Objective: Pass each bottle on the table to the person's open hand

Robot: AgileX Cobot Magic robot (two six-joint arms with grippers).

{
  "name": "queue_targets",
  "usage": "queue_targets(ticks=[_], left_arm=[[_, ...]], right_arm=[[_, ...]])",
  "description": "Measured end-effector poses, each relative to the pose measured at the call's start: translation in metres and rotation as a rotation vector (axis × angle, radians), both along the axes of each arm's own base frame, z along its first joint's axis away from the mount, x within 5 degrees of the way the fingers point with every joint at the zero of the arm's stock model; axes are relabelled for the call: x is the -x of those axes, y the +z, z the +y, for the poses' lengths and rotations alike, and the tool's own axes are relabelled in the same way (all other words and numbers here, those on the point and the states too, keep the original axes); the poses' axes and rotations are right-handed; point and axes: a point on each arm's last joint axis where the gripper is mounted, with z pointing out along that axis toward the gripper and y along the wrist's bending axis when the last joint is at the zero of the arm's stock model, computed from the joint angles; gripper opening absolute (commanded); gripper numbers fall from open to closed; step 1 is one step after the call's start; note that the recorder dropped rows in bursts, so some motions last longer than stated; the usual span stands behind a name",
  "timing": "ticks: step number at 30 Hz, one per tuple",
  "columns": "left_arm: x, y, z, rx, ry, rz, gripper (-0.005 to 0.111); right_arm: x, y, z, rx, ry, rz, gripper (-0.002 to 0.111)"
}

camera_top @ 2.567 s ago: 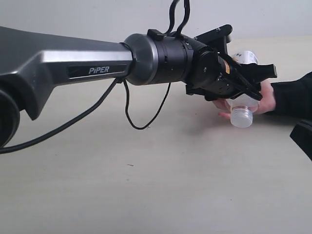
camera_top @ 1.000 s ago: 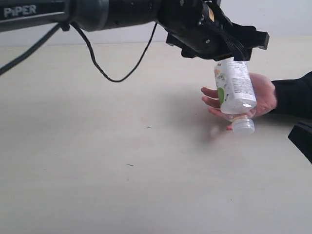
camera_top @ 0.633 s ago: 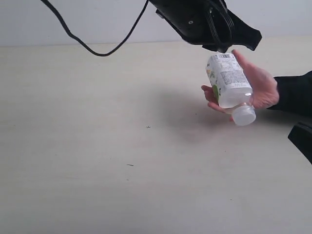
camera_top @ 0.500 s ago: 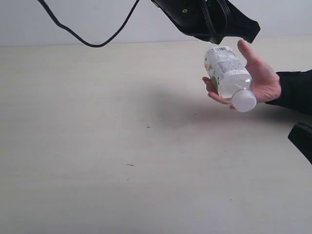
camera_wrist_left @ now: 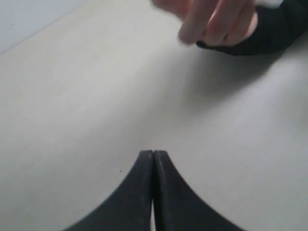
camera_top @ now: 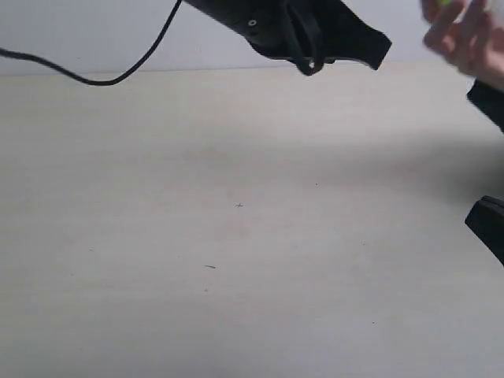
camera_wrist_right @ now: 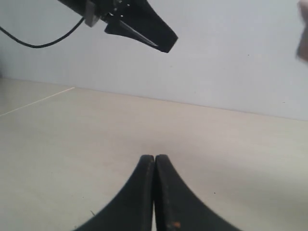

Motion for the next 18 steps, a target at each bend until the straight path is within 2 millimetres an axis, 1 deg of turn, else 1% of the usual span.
queue_targets(ticks=[1, 4, 7, 9, 12, 16, 18], left_arm=[[0.005, 0.001, 0.003, 0.023, 0.000, -0.025, 0.000], [0.025, 0.009, 0.022, 0.115, 0.009, -0.124, 0.000], [0.049, 0.015, 0.047, 0.218, 0.025, -0.223, 0.000], [0.064, 0.014, 0.062, 0.276, 0.035, -0.277, 0.000], [0.087, 0.002, 0.085, 0.343, 0.046, -0.342, 0.000], [0.115, -0.026, 0.114, 0.406, 0.058, -0.413, 0.000], [0.128, -0.036, 0.126, 0.445, 0.063, -0.455, 0.000]], right_arm=[[0.000, 0.000, 0.000, 0.000, 0.000, 0.000, 0.000], [0.000, 0.000, 0.000, 0.000, 0.000, 0.000, 0.000], [0.000, 0.000, 0.000, 0.000, 0.001, 0.000, 0.000], [0.000, 0.000, 0.000, 0.000, 0.001, 0.000, 0.000], [0.000, 0.000, 0.000, 0.000, 0.001, 0.000, 0.000], [0.000, 0.000, 0.000, 0.000, 0.001, 0.000, 0.000], [0.000, 0.000, 0.000, 0.000, 0.001, 0.000, 0.000]])
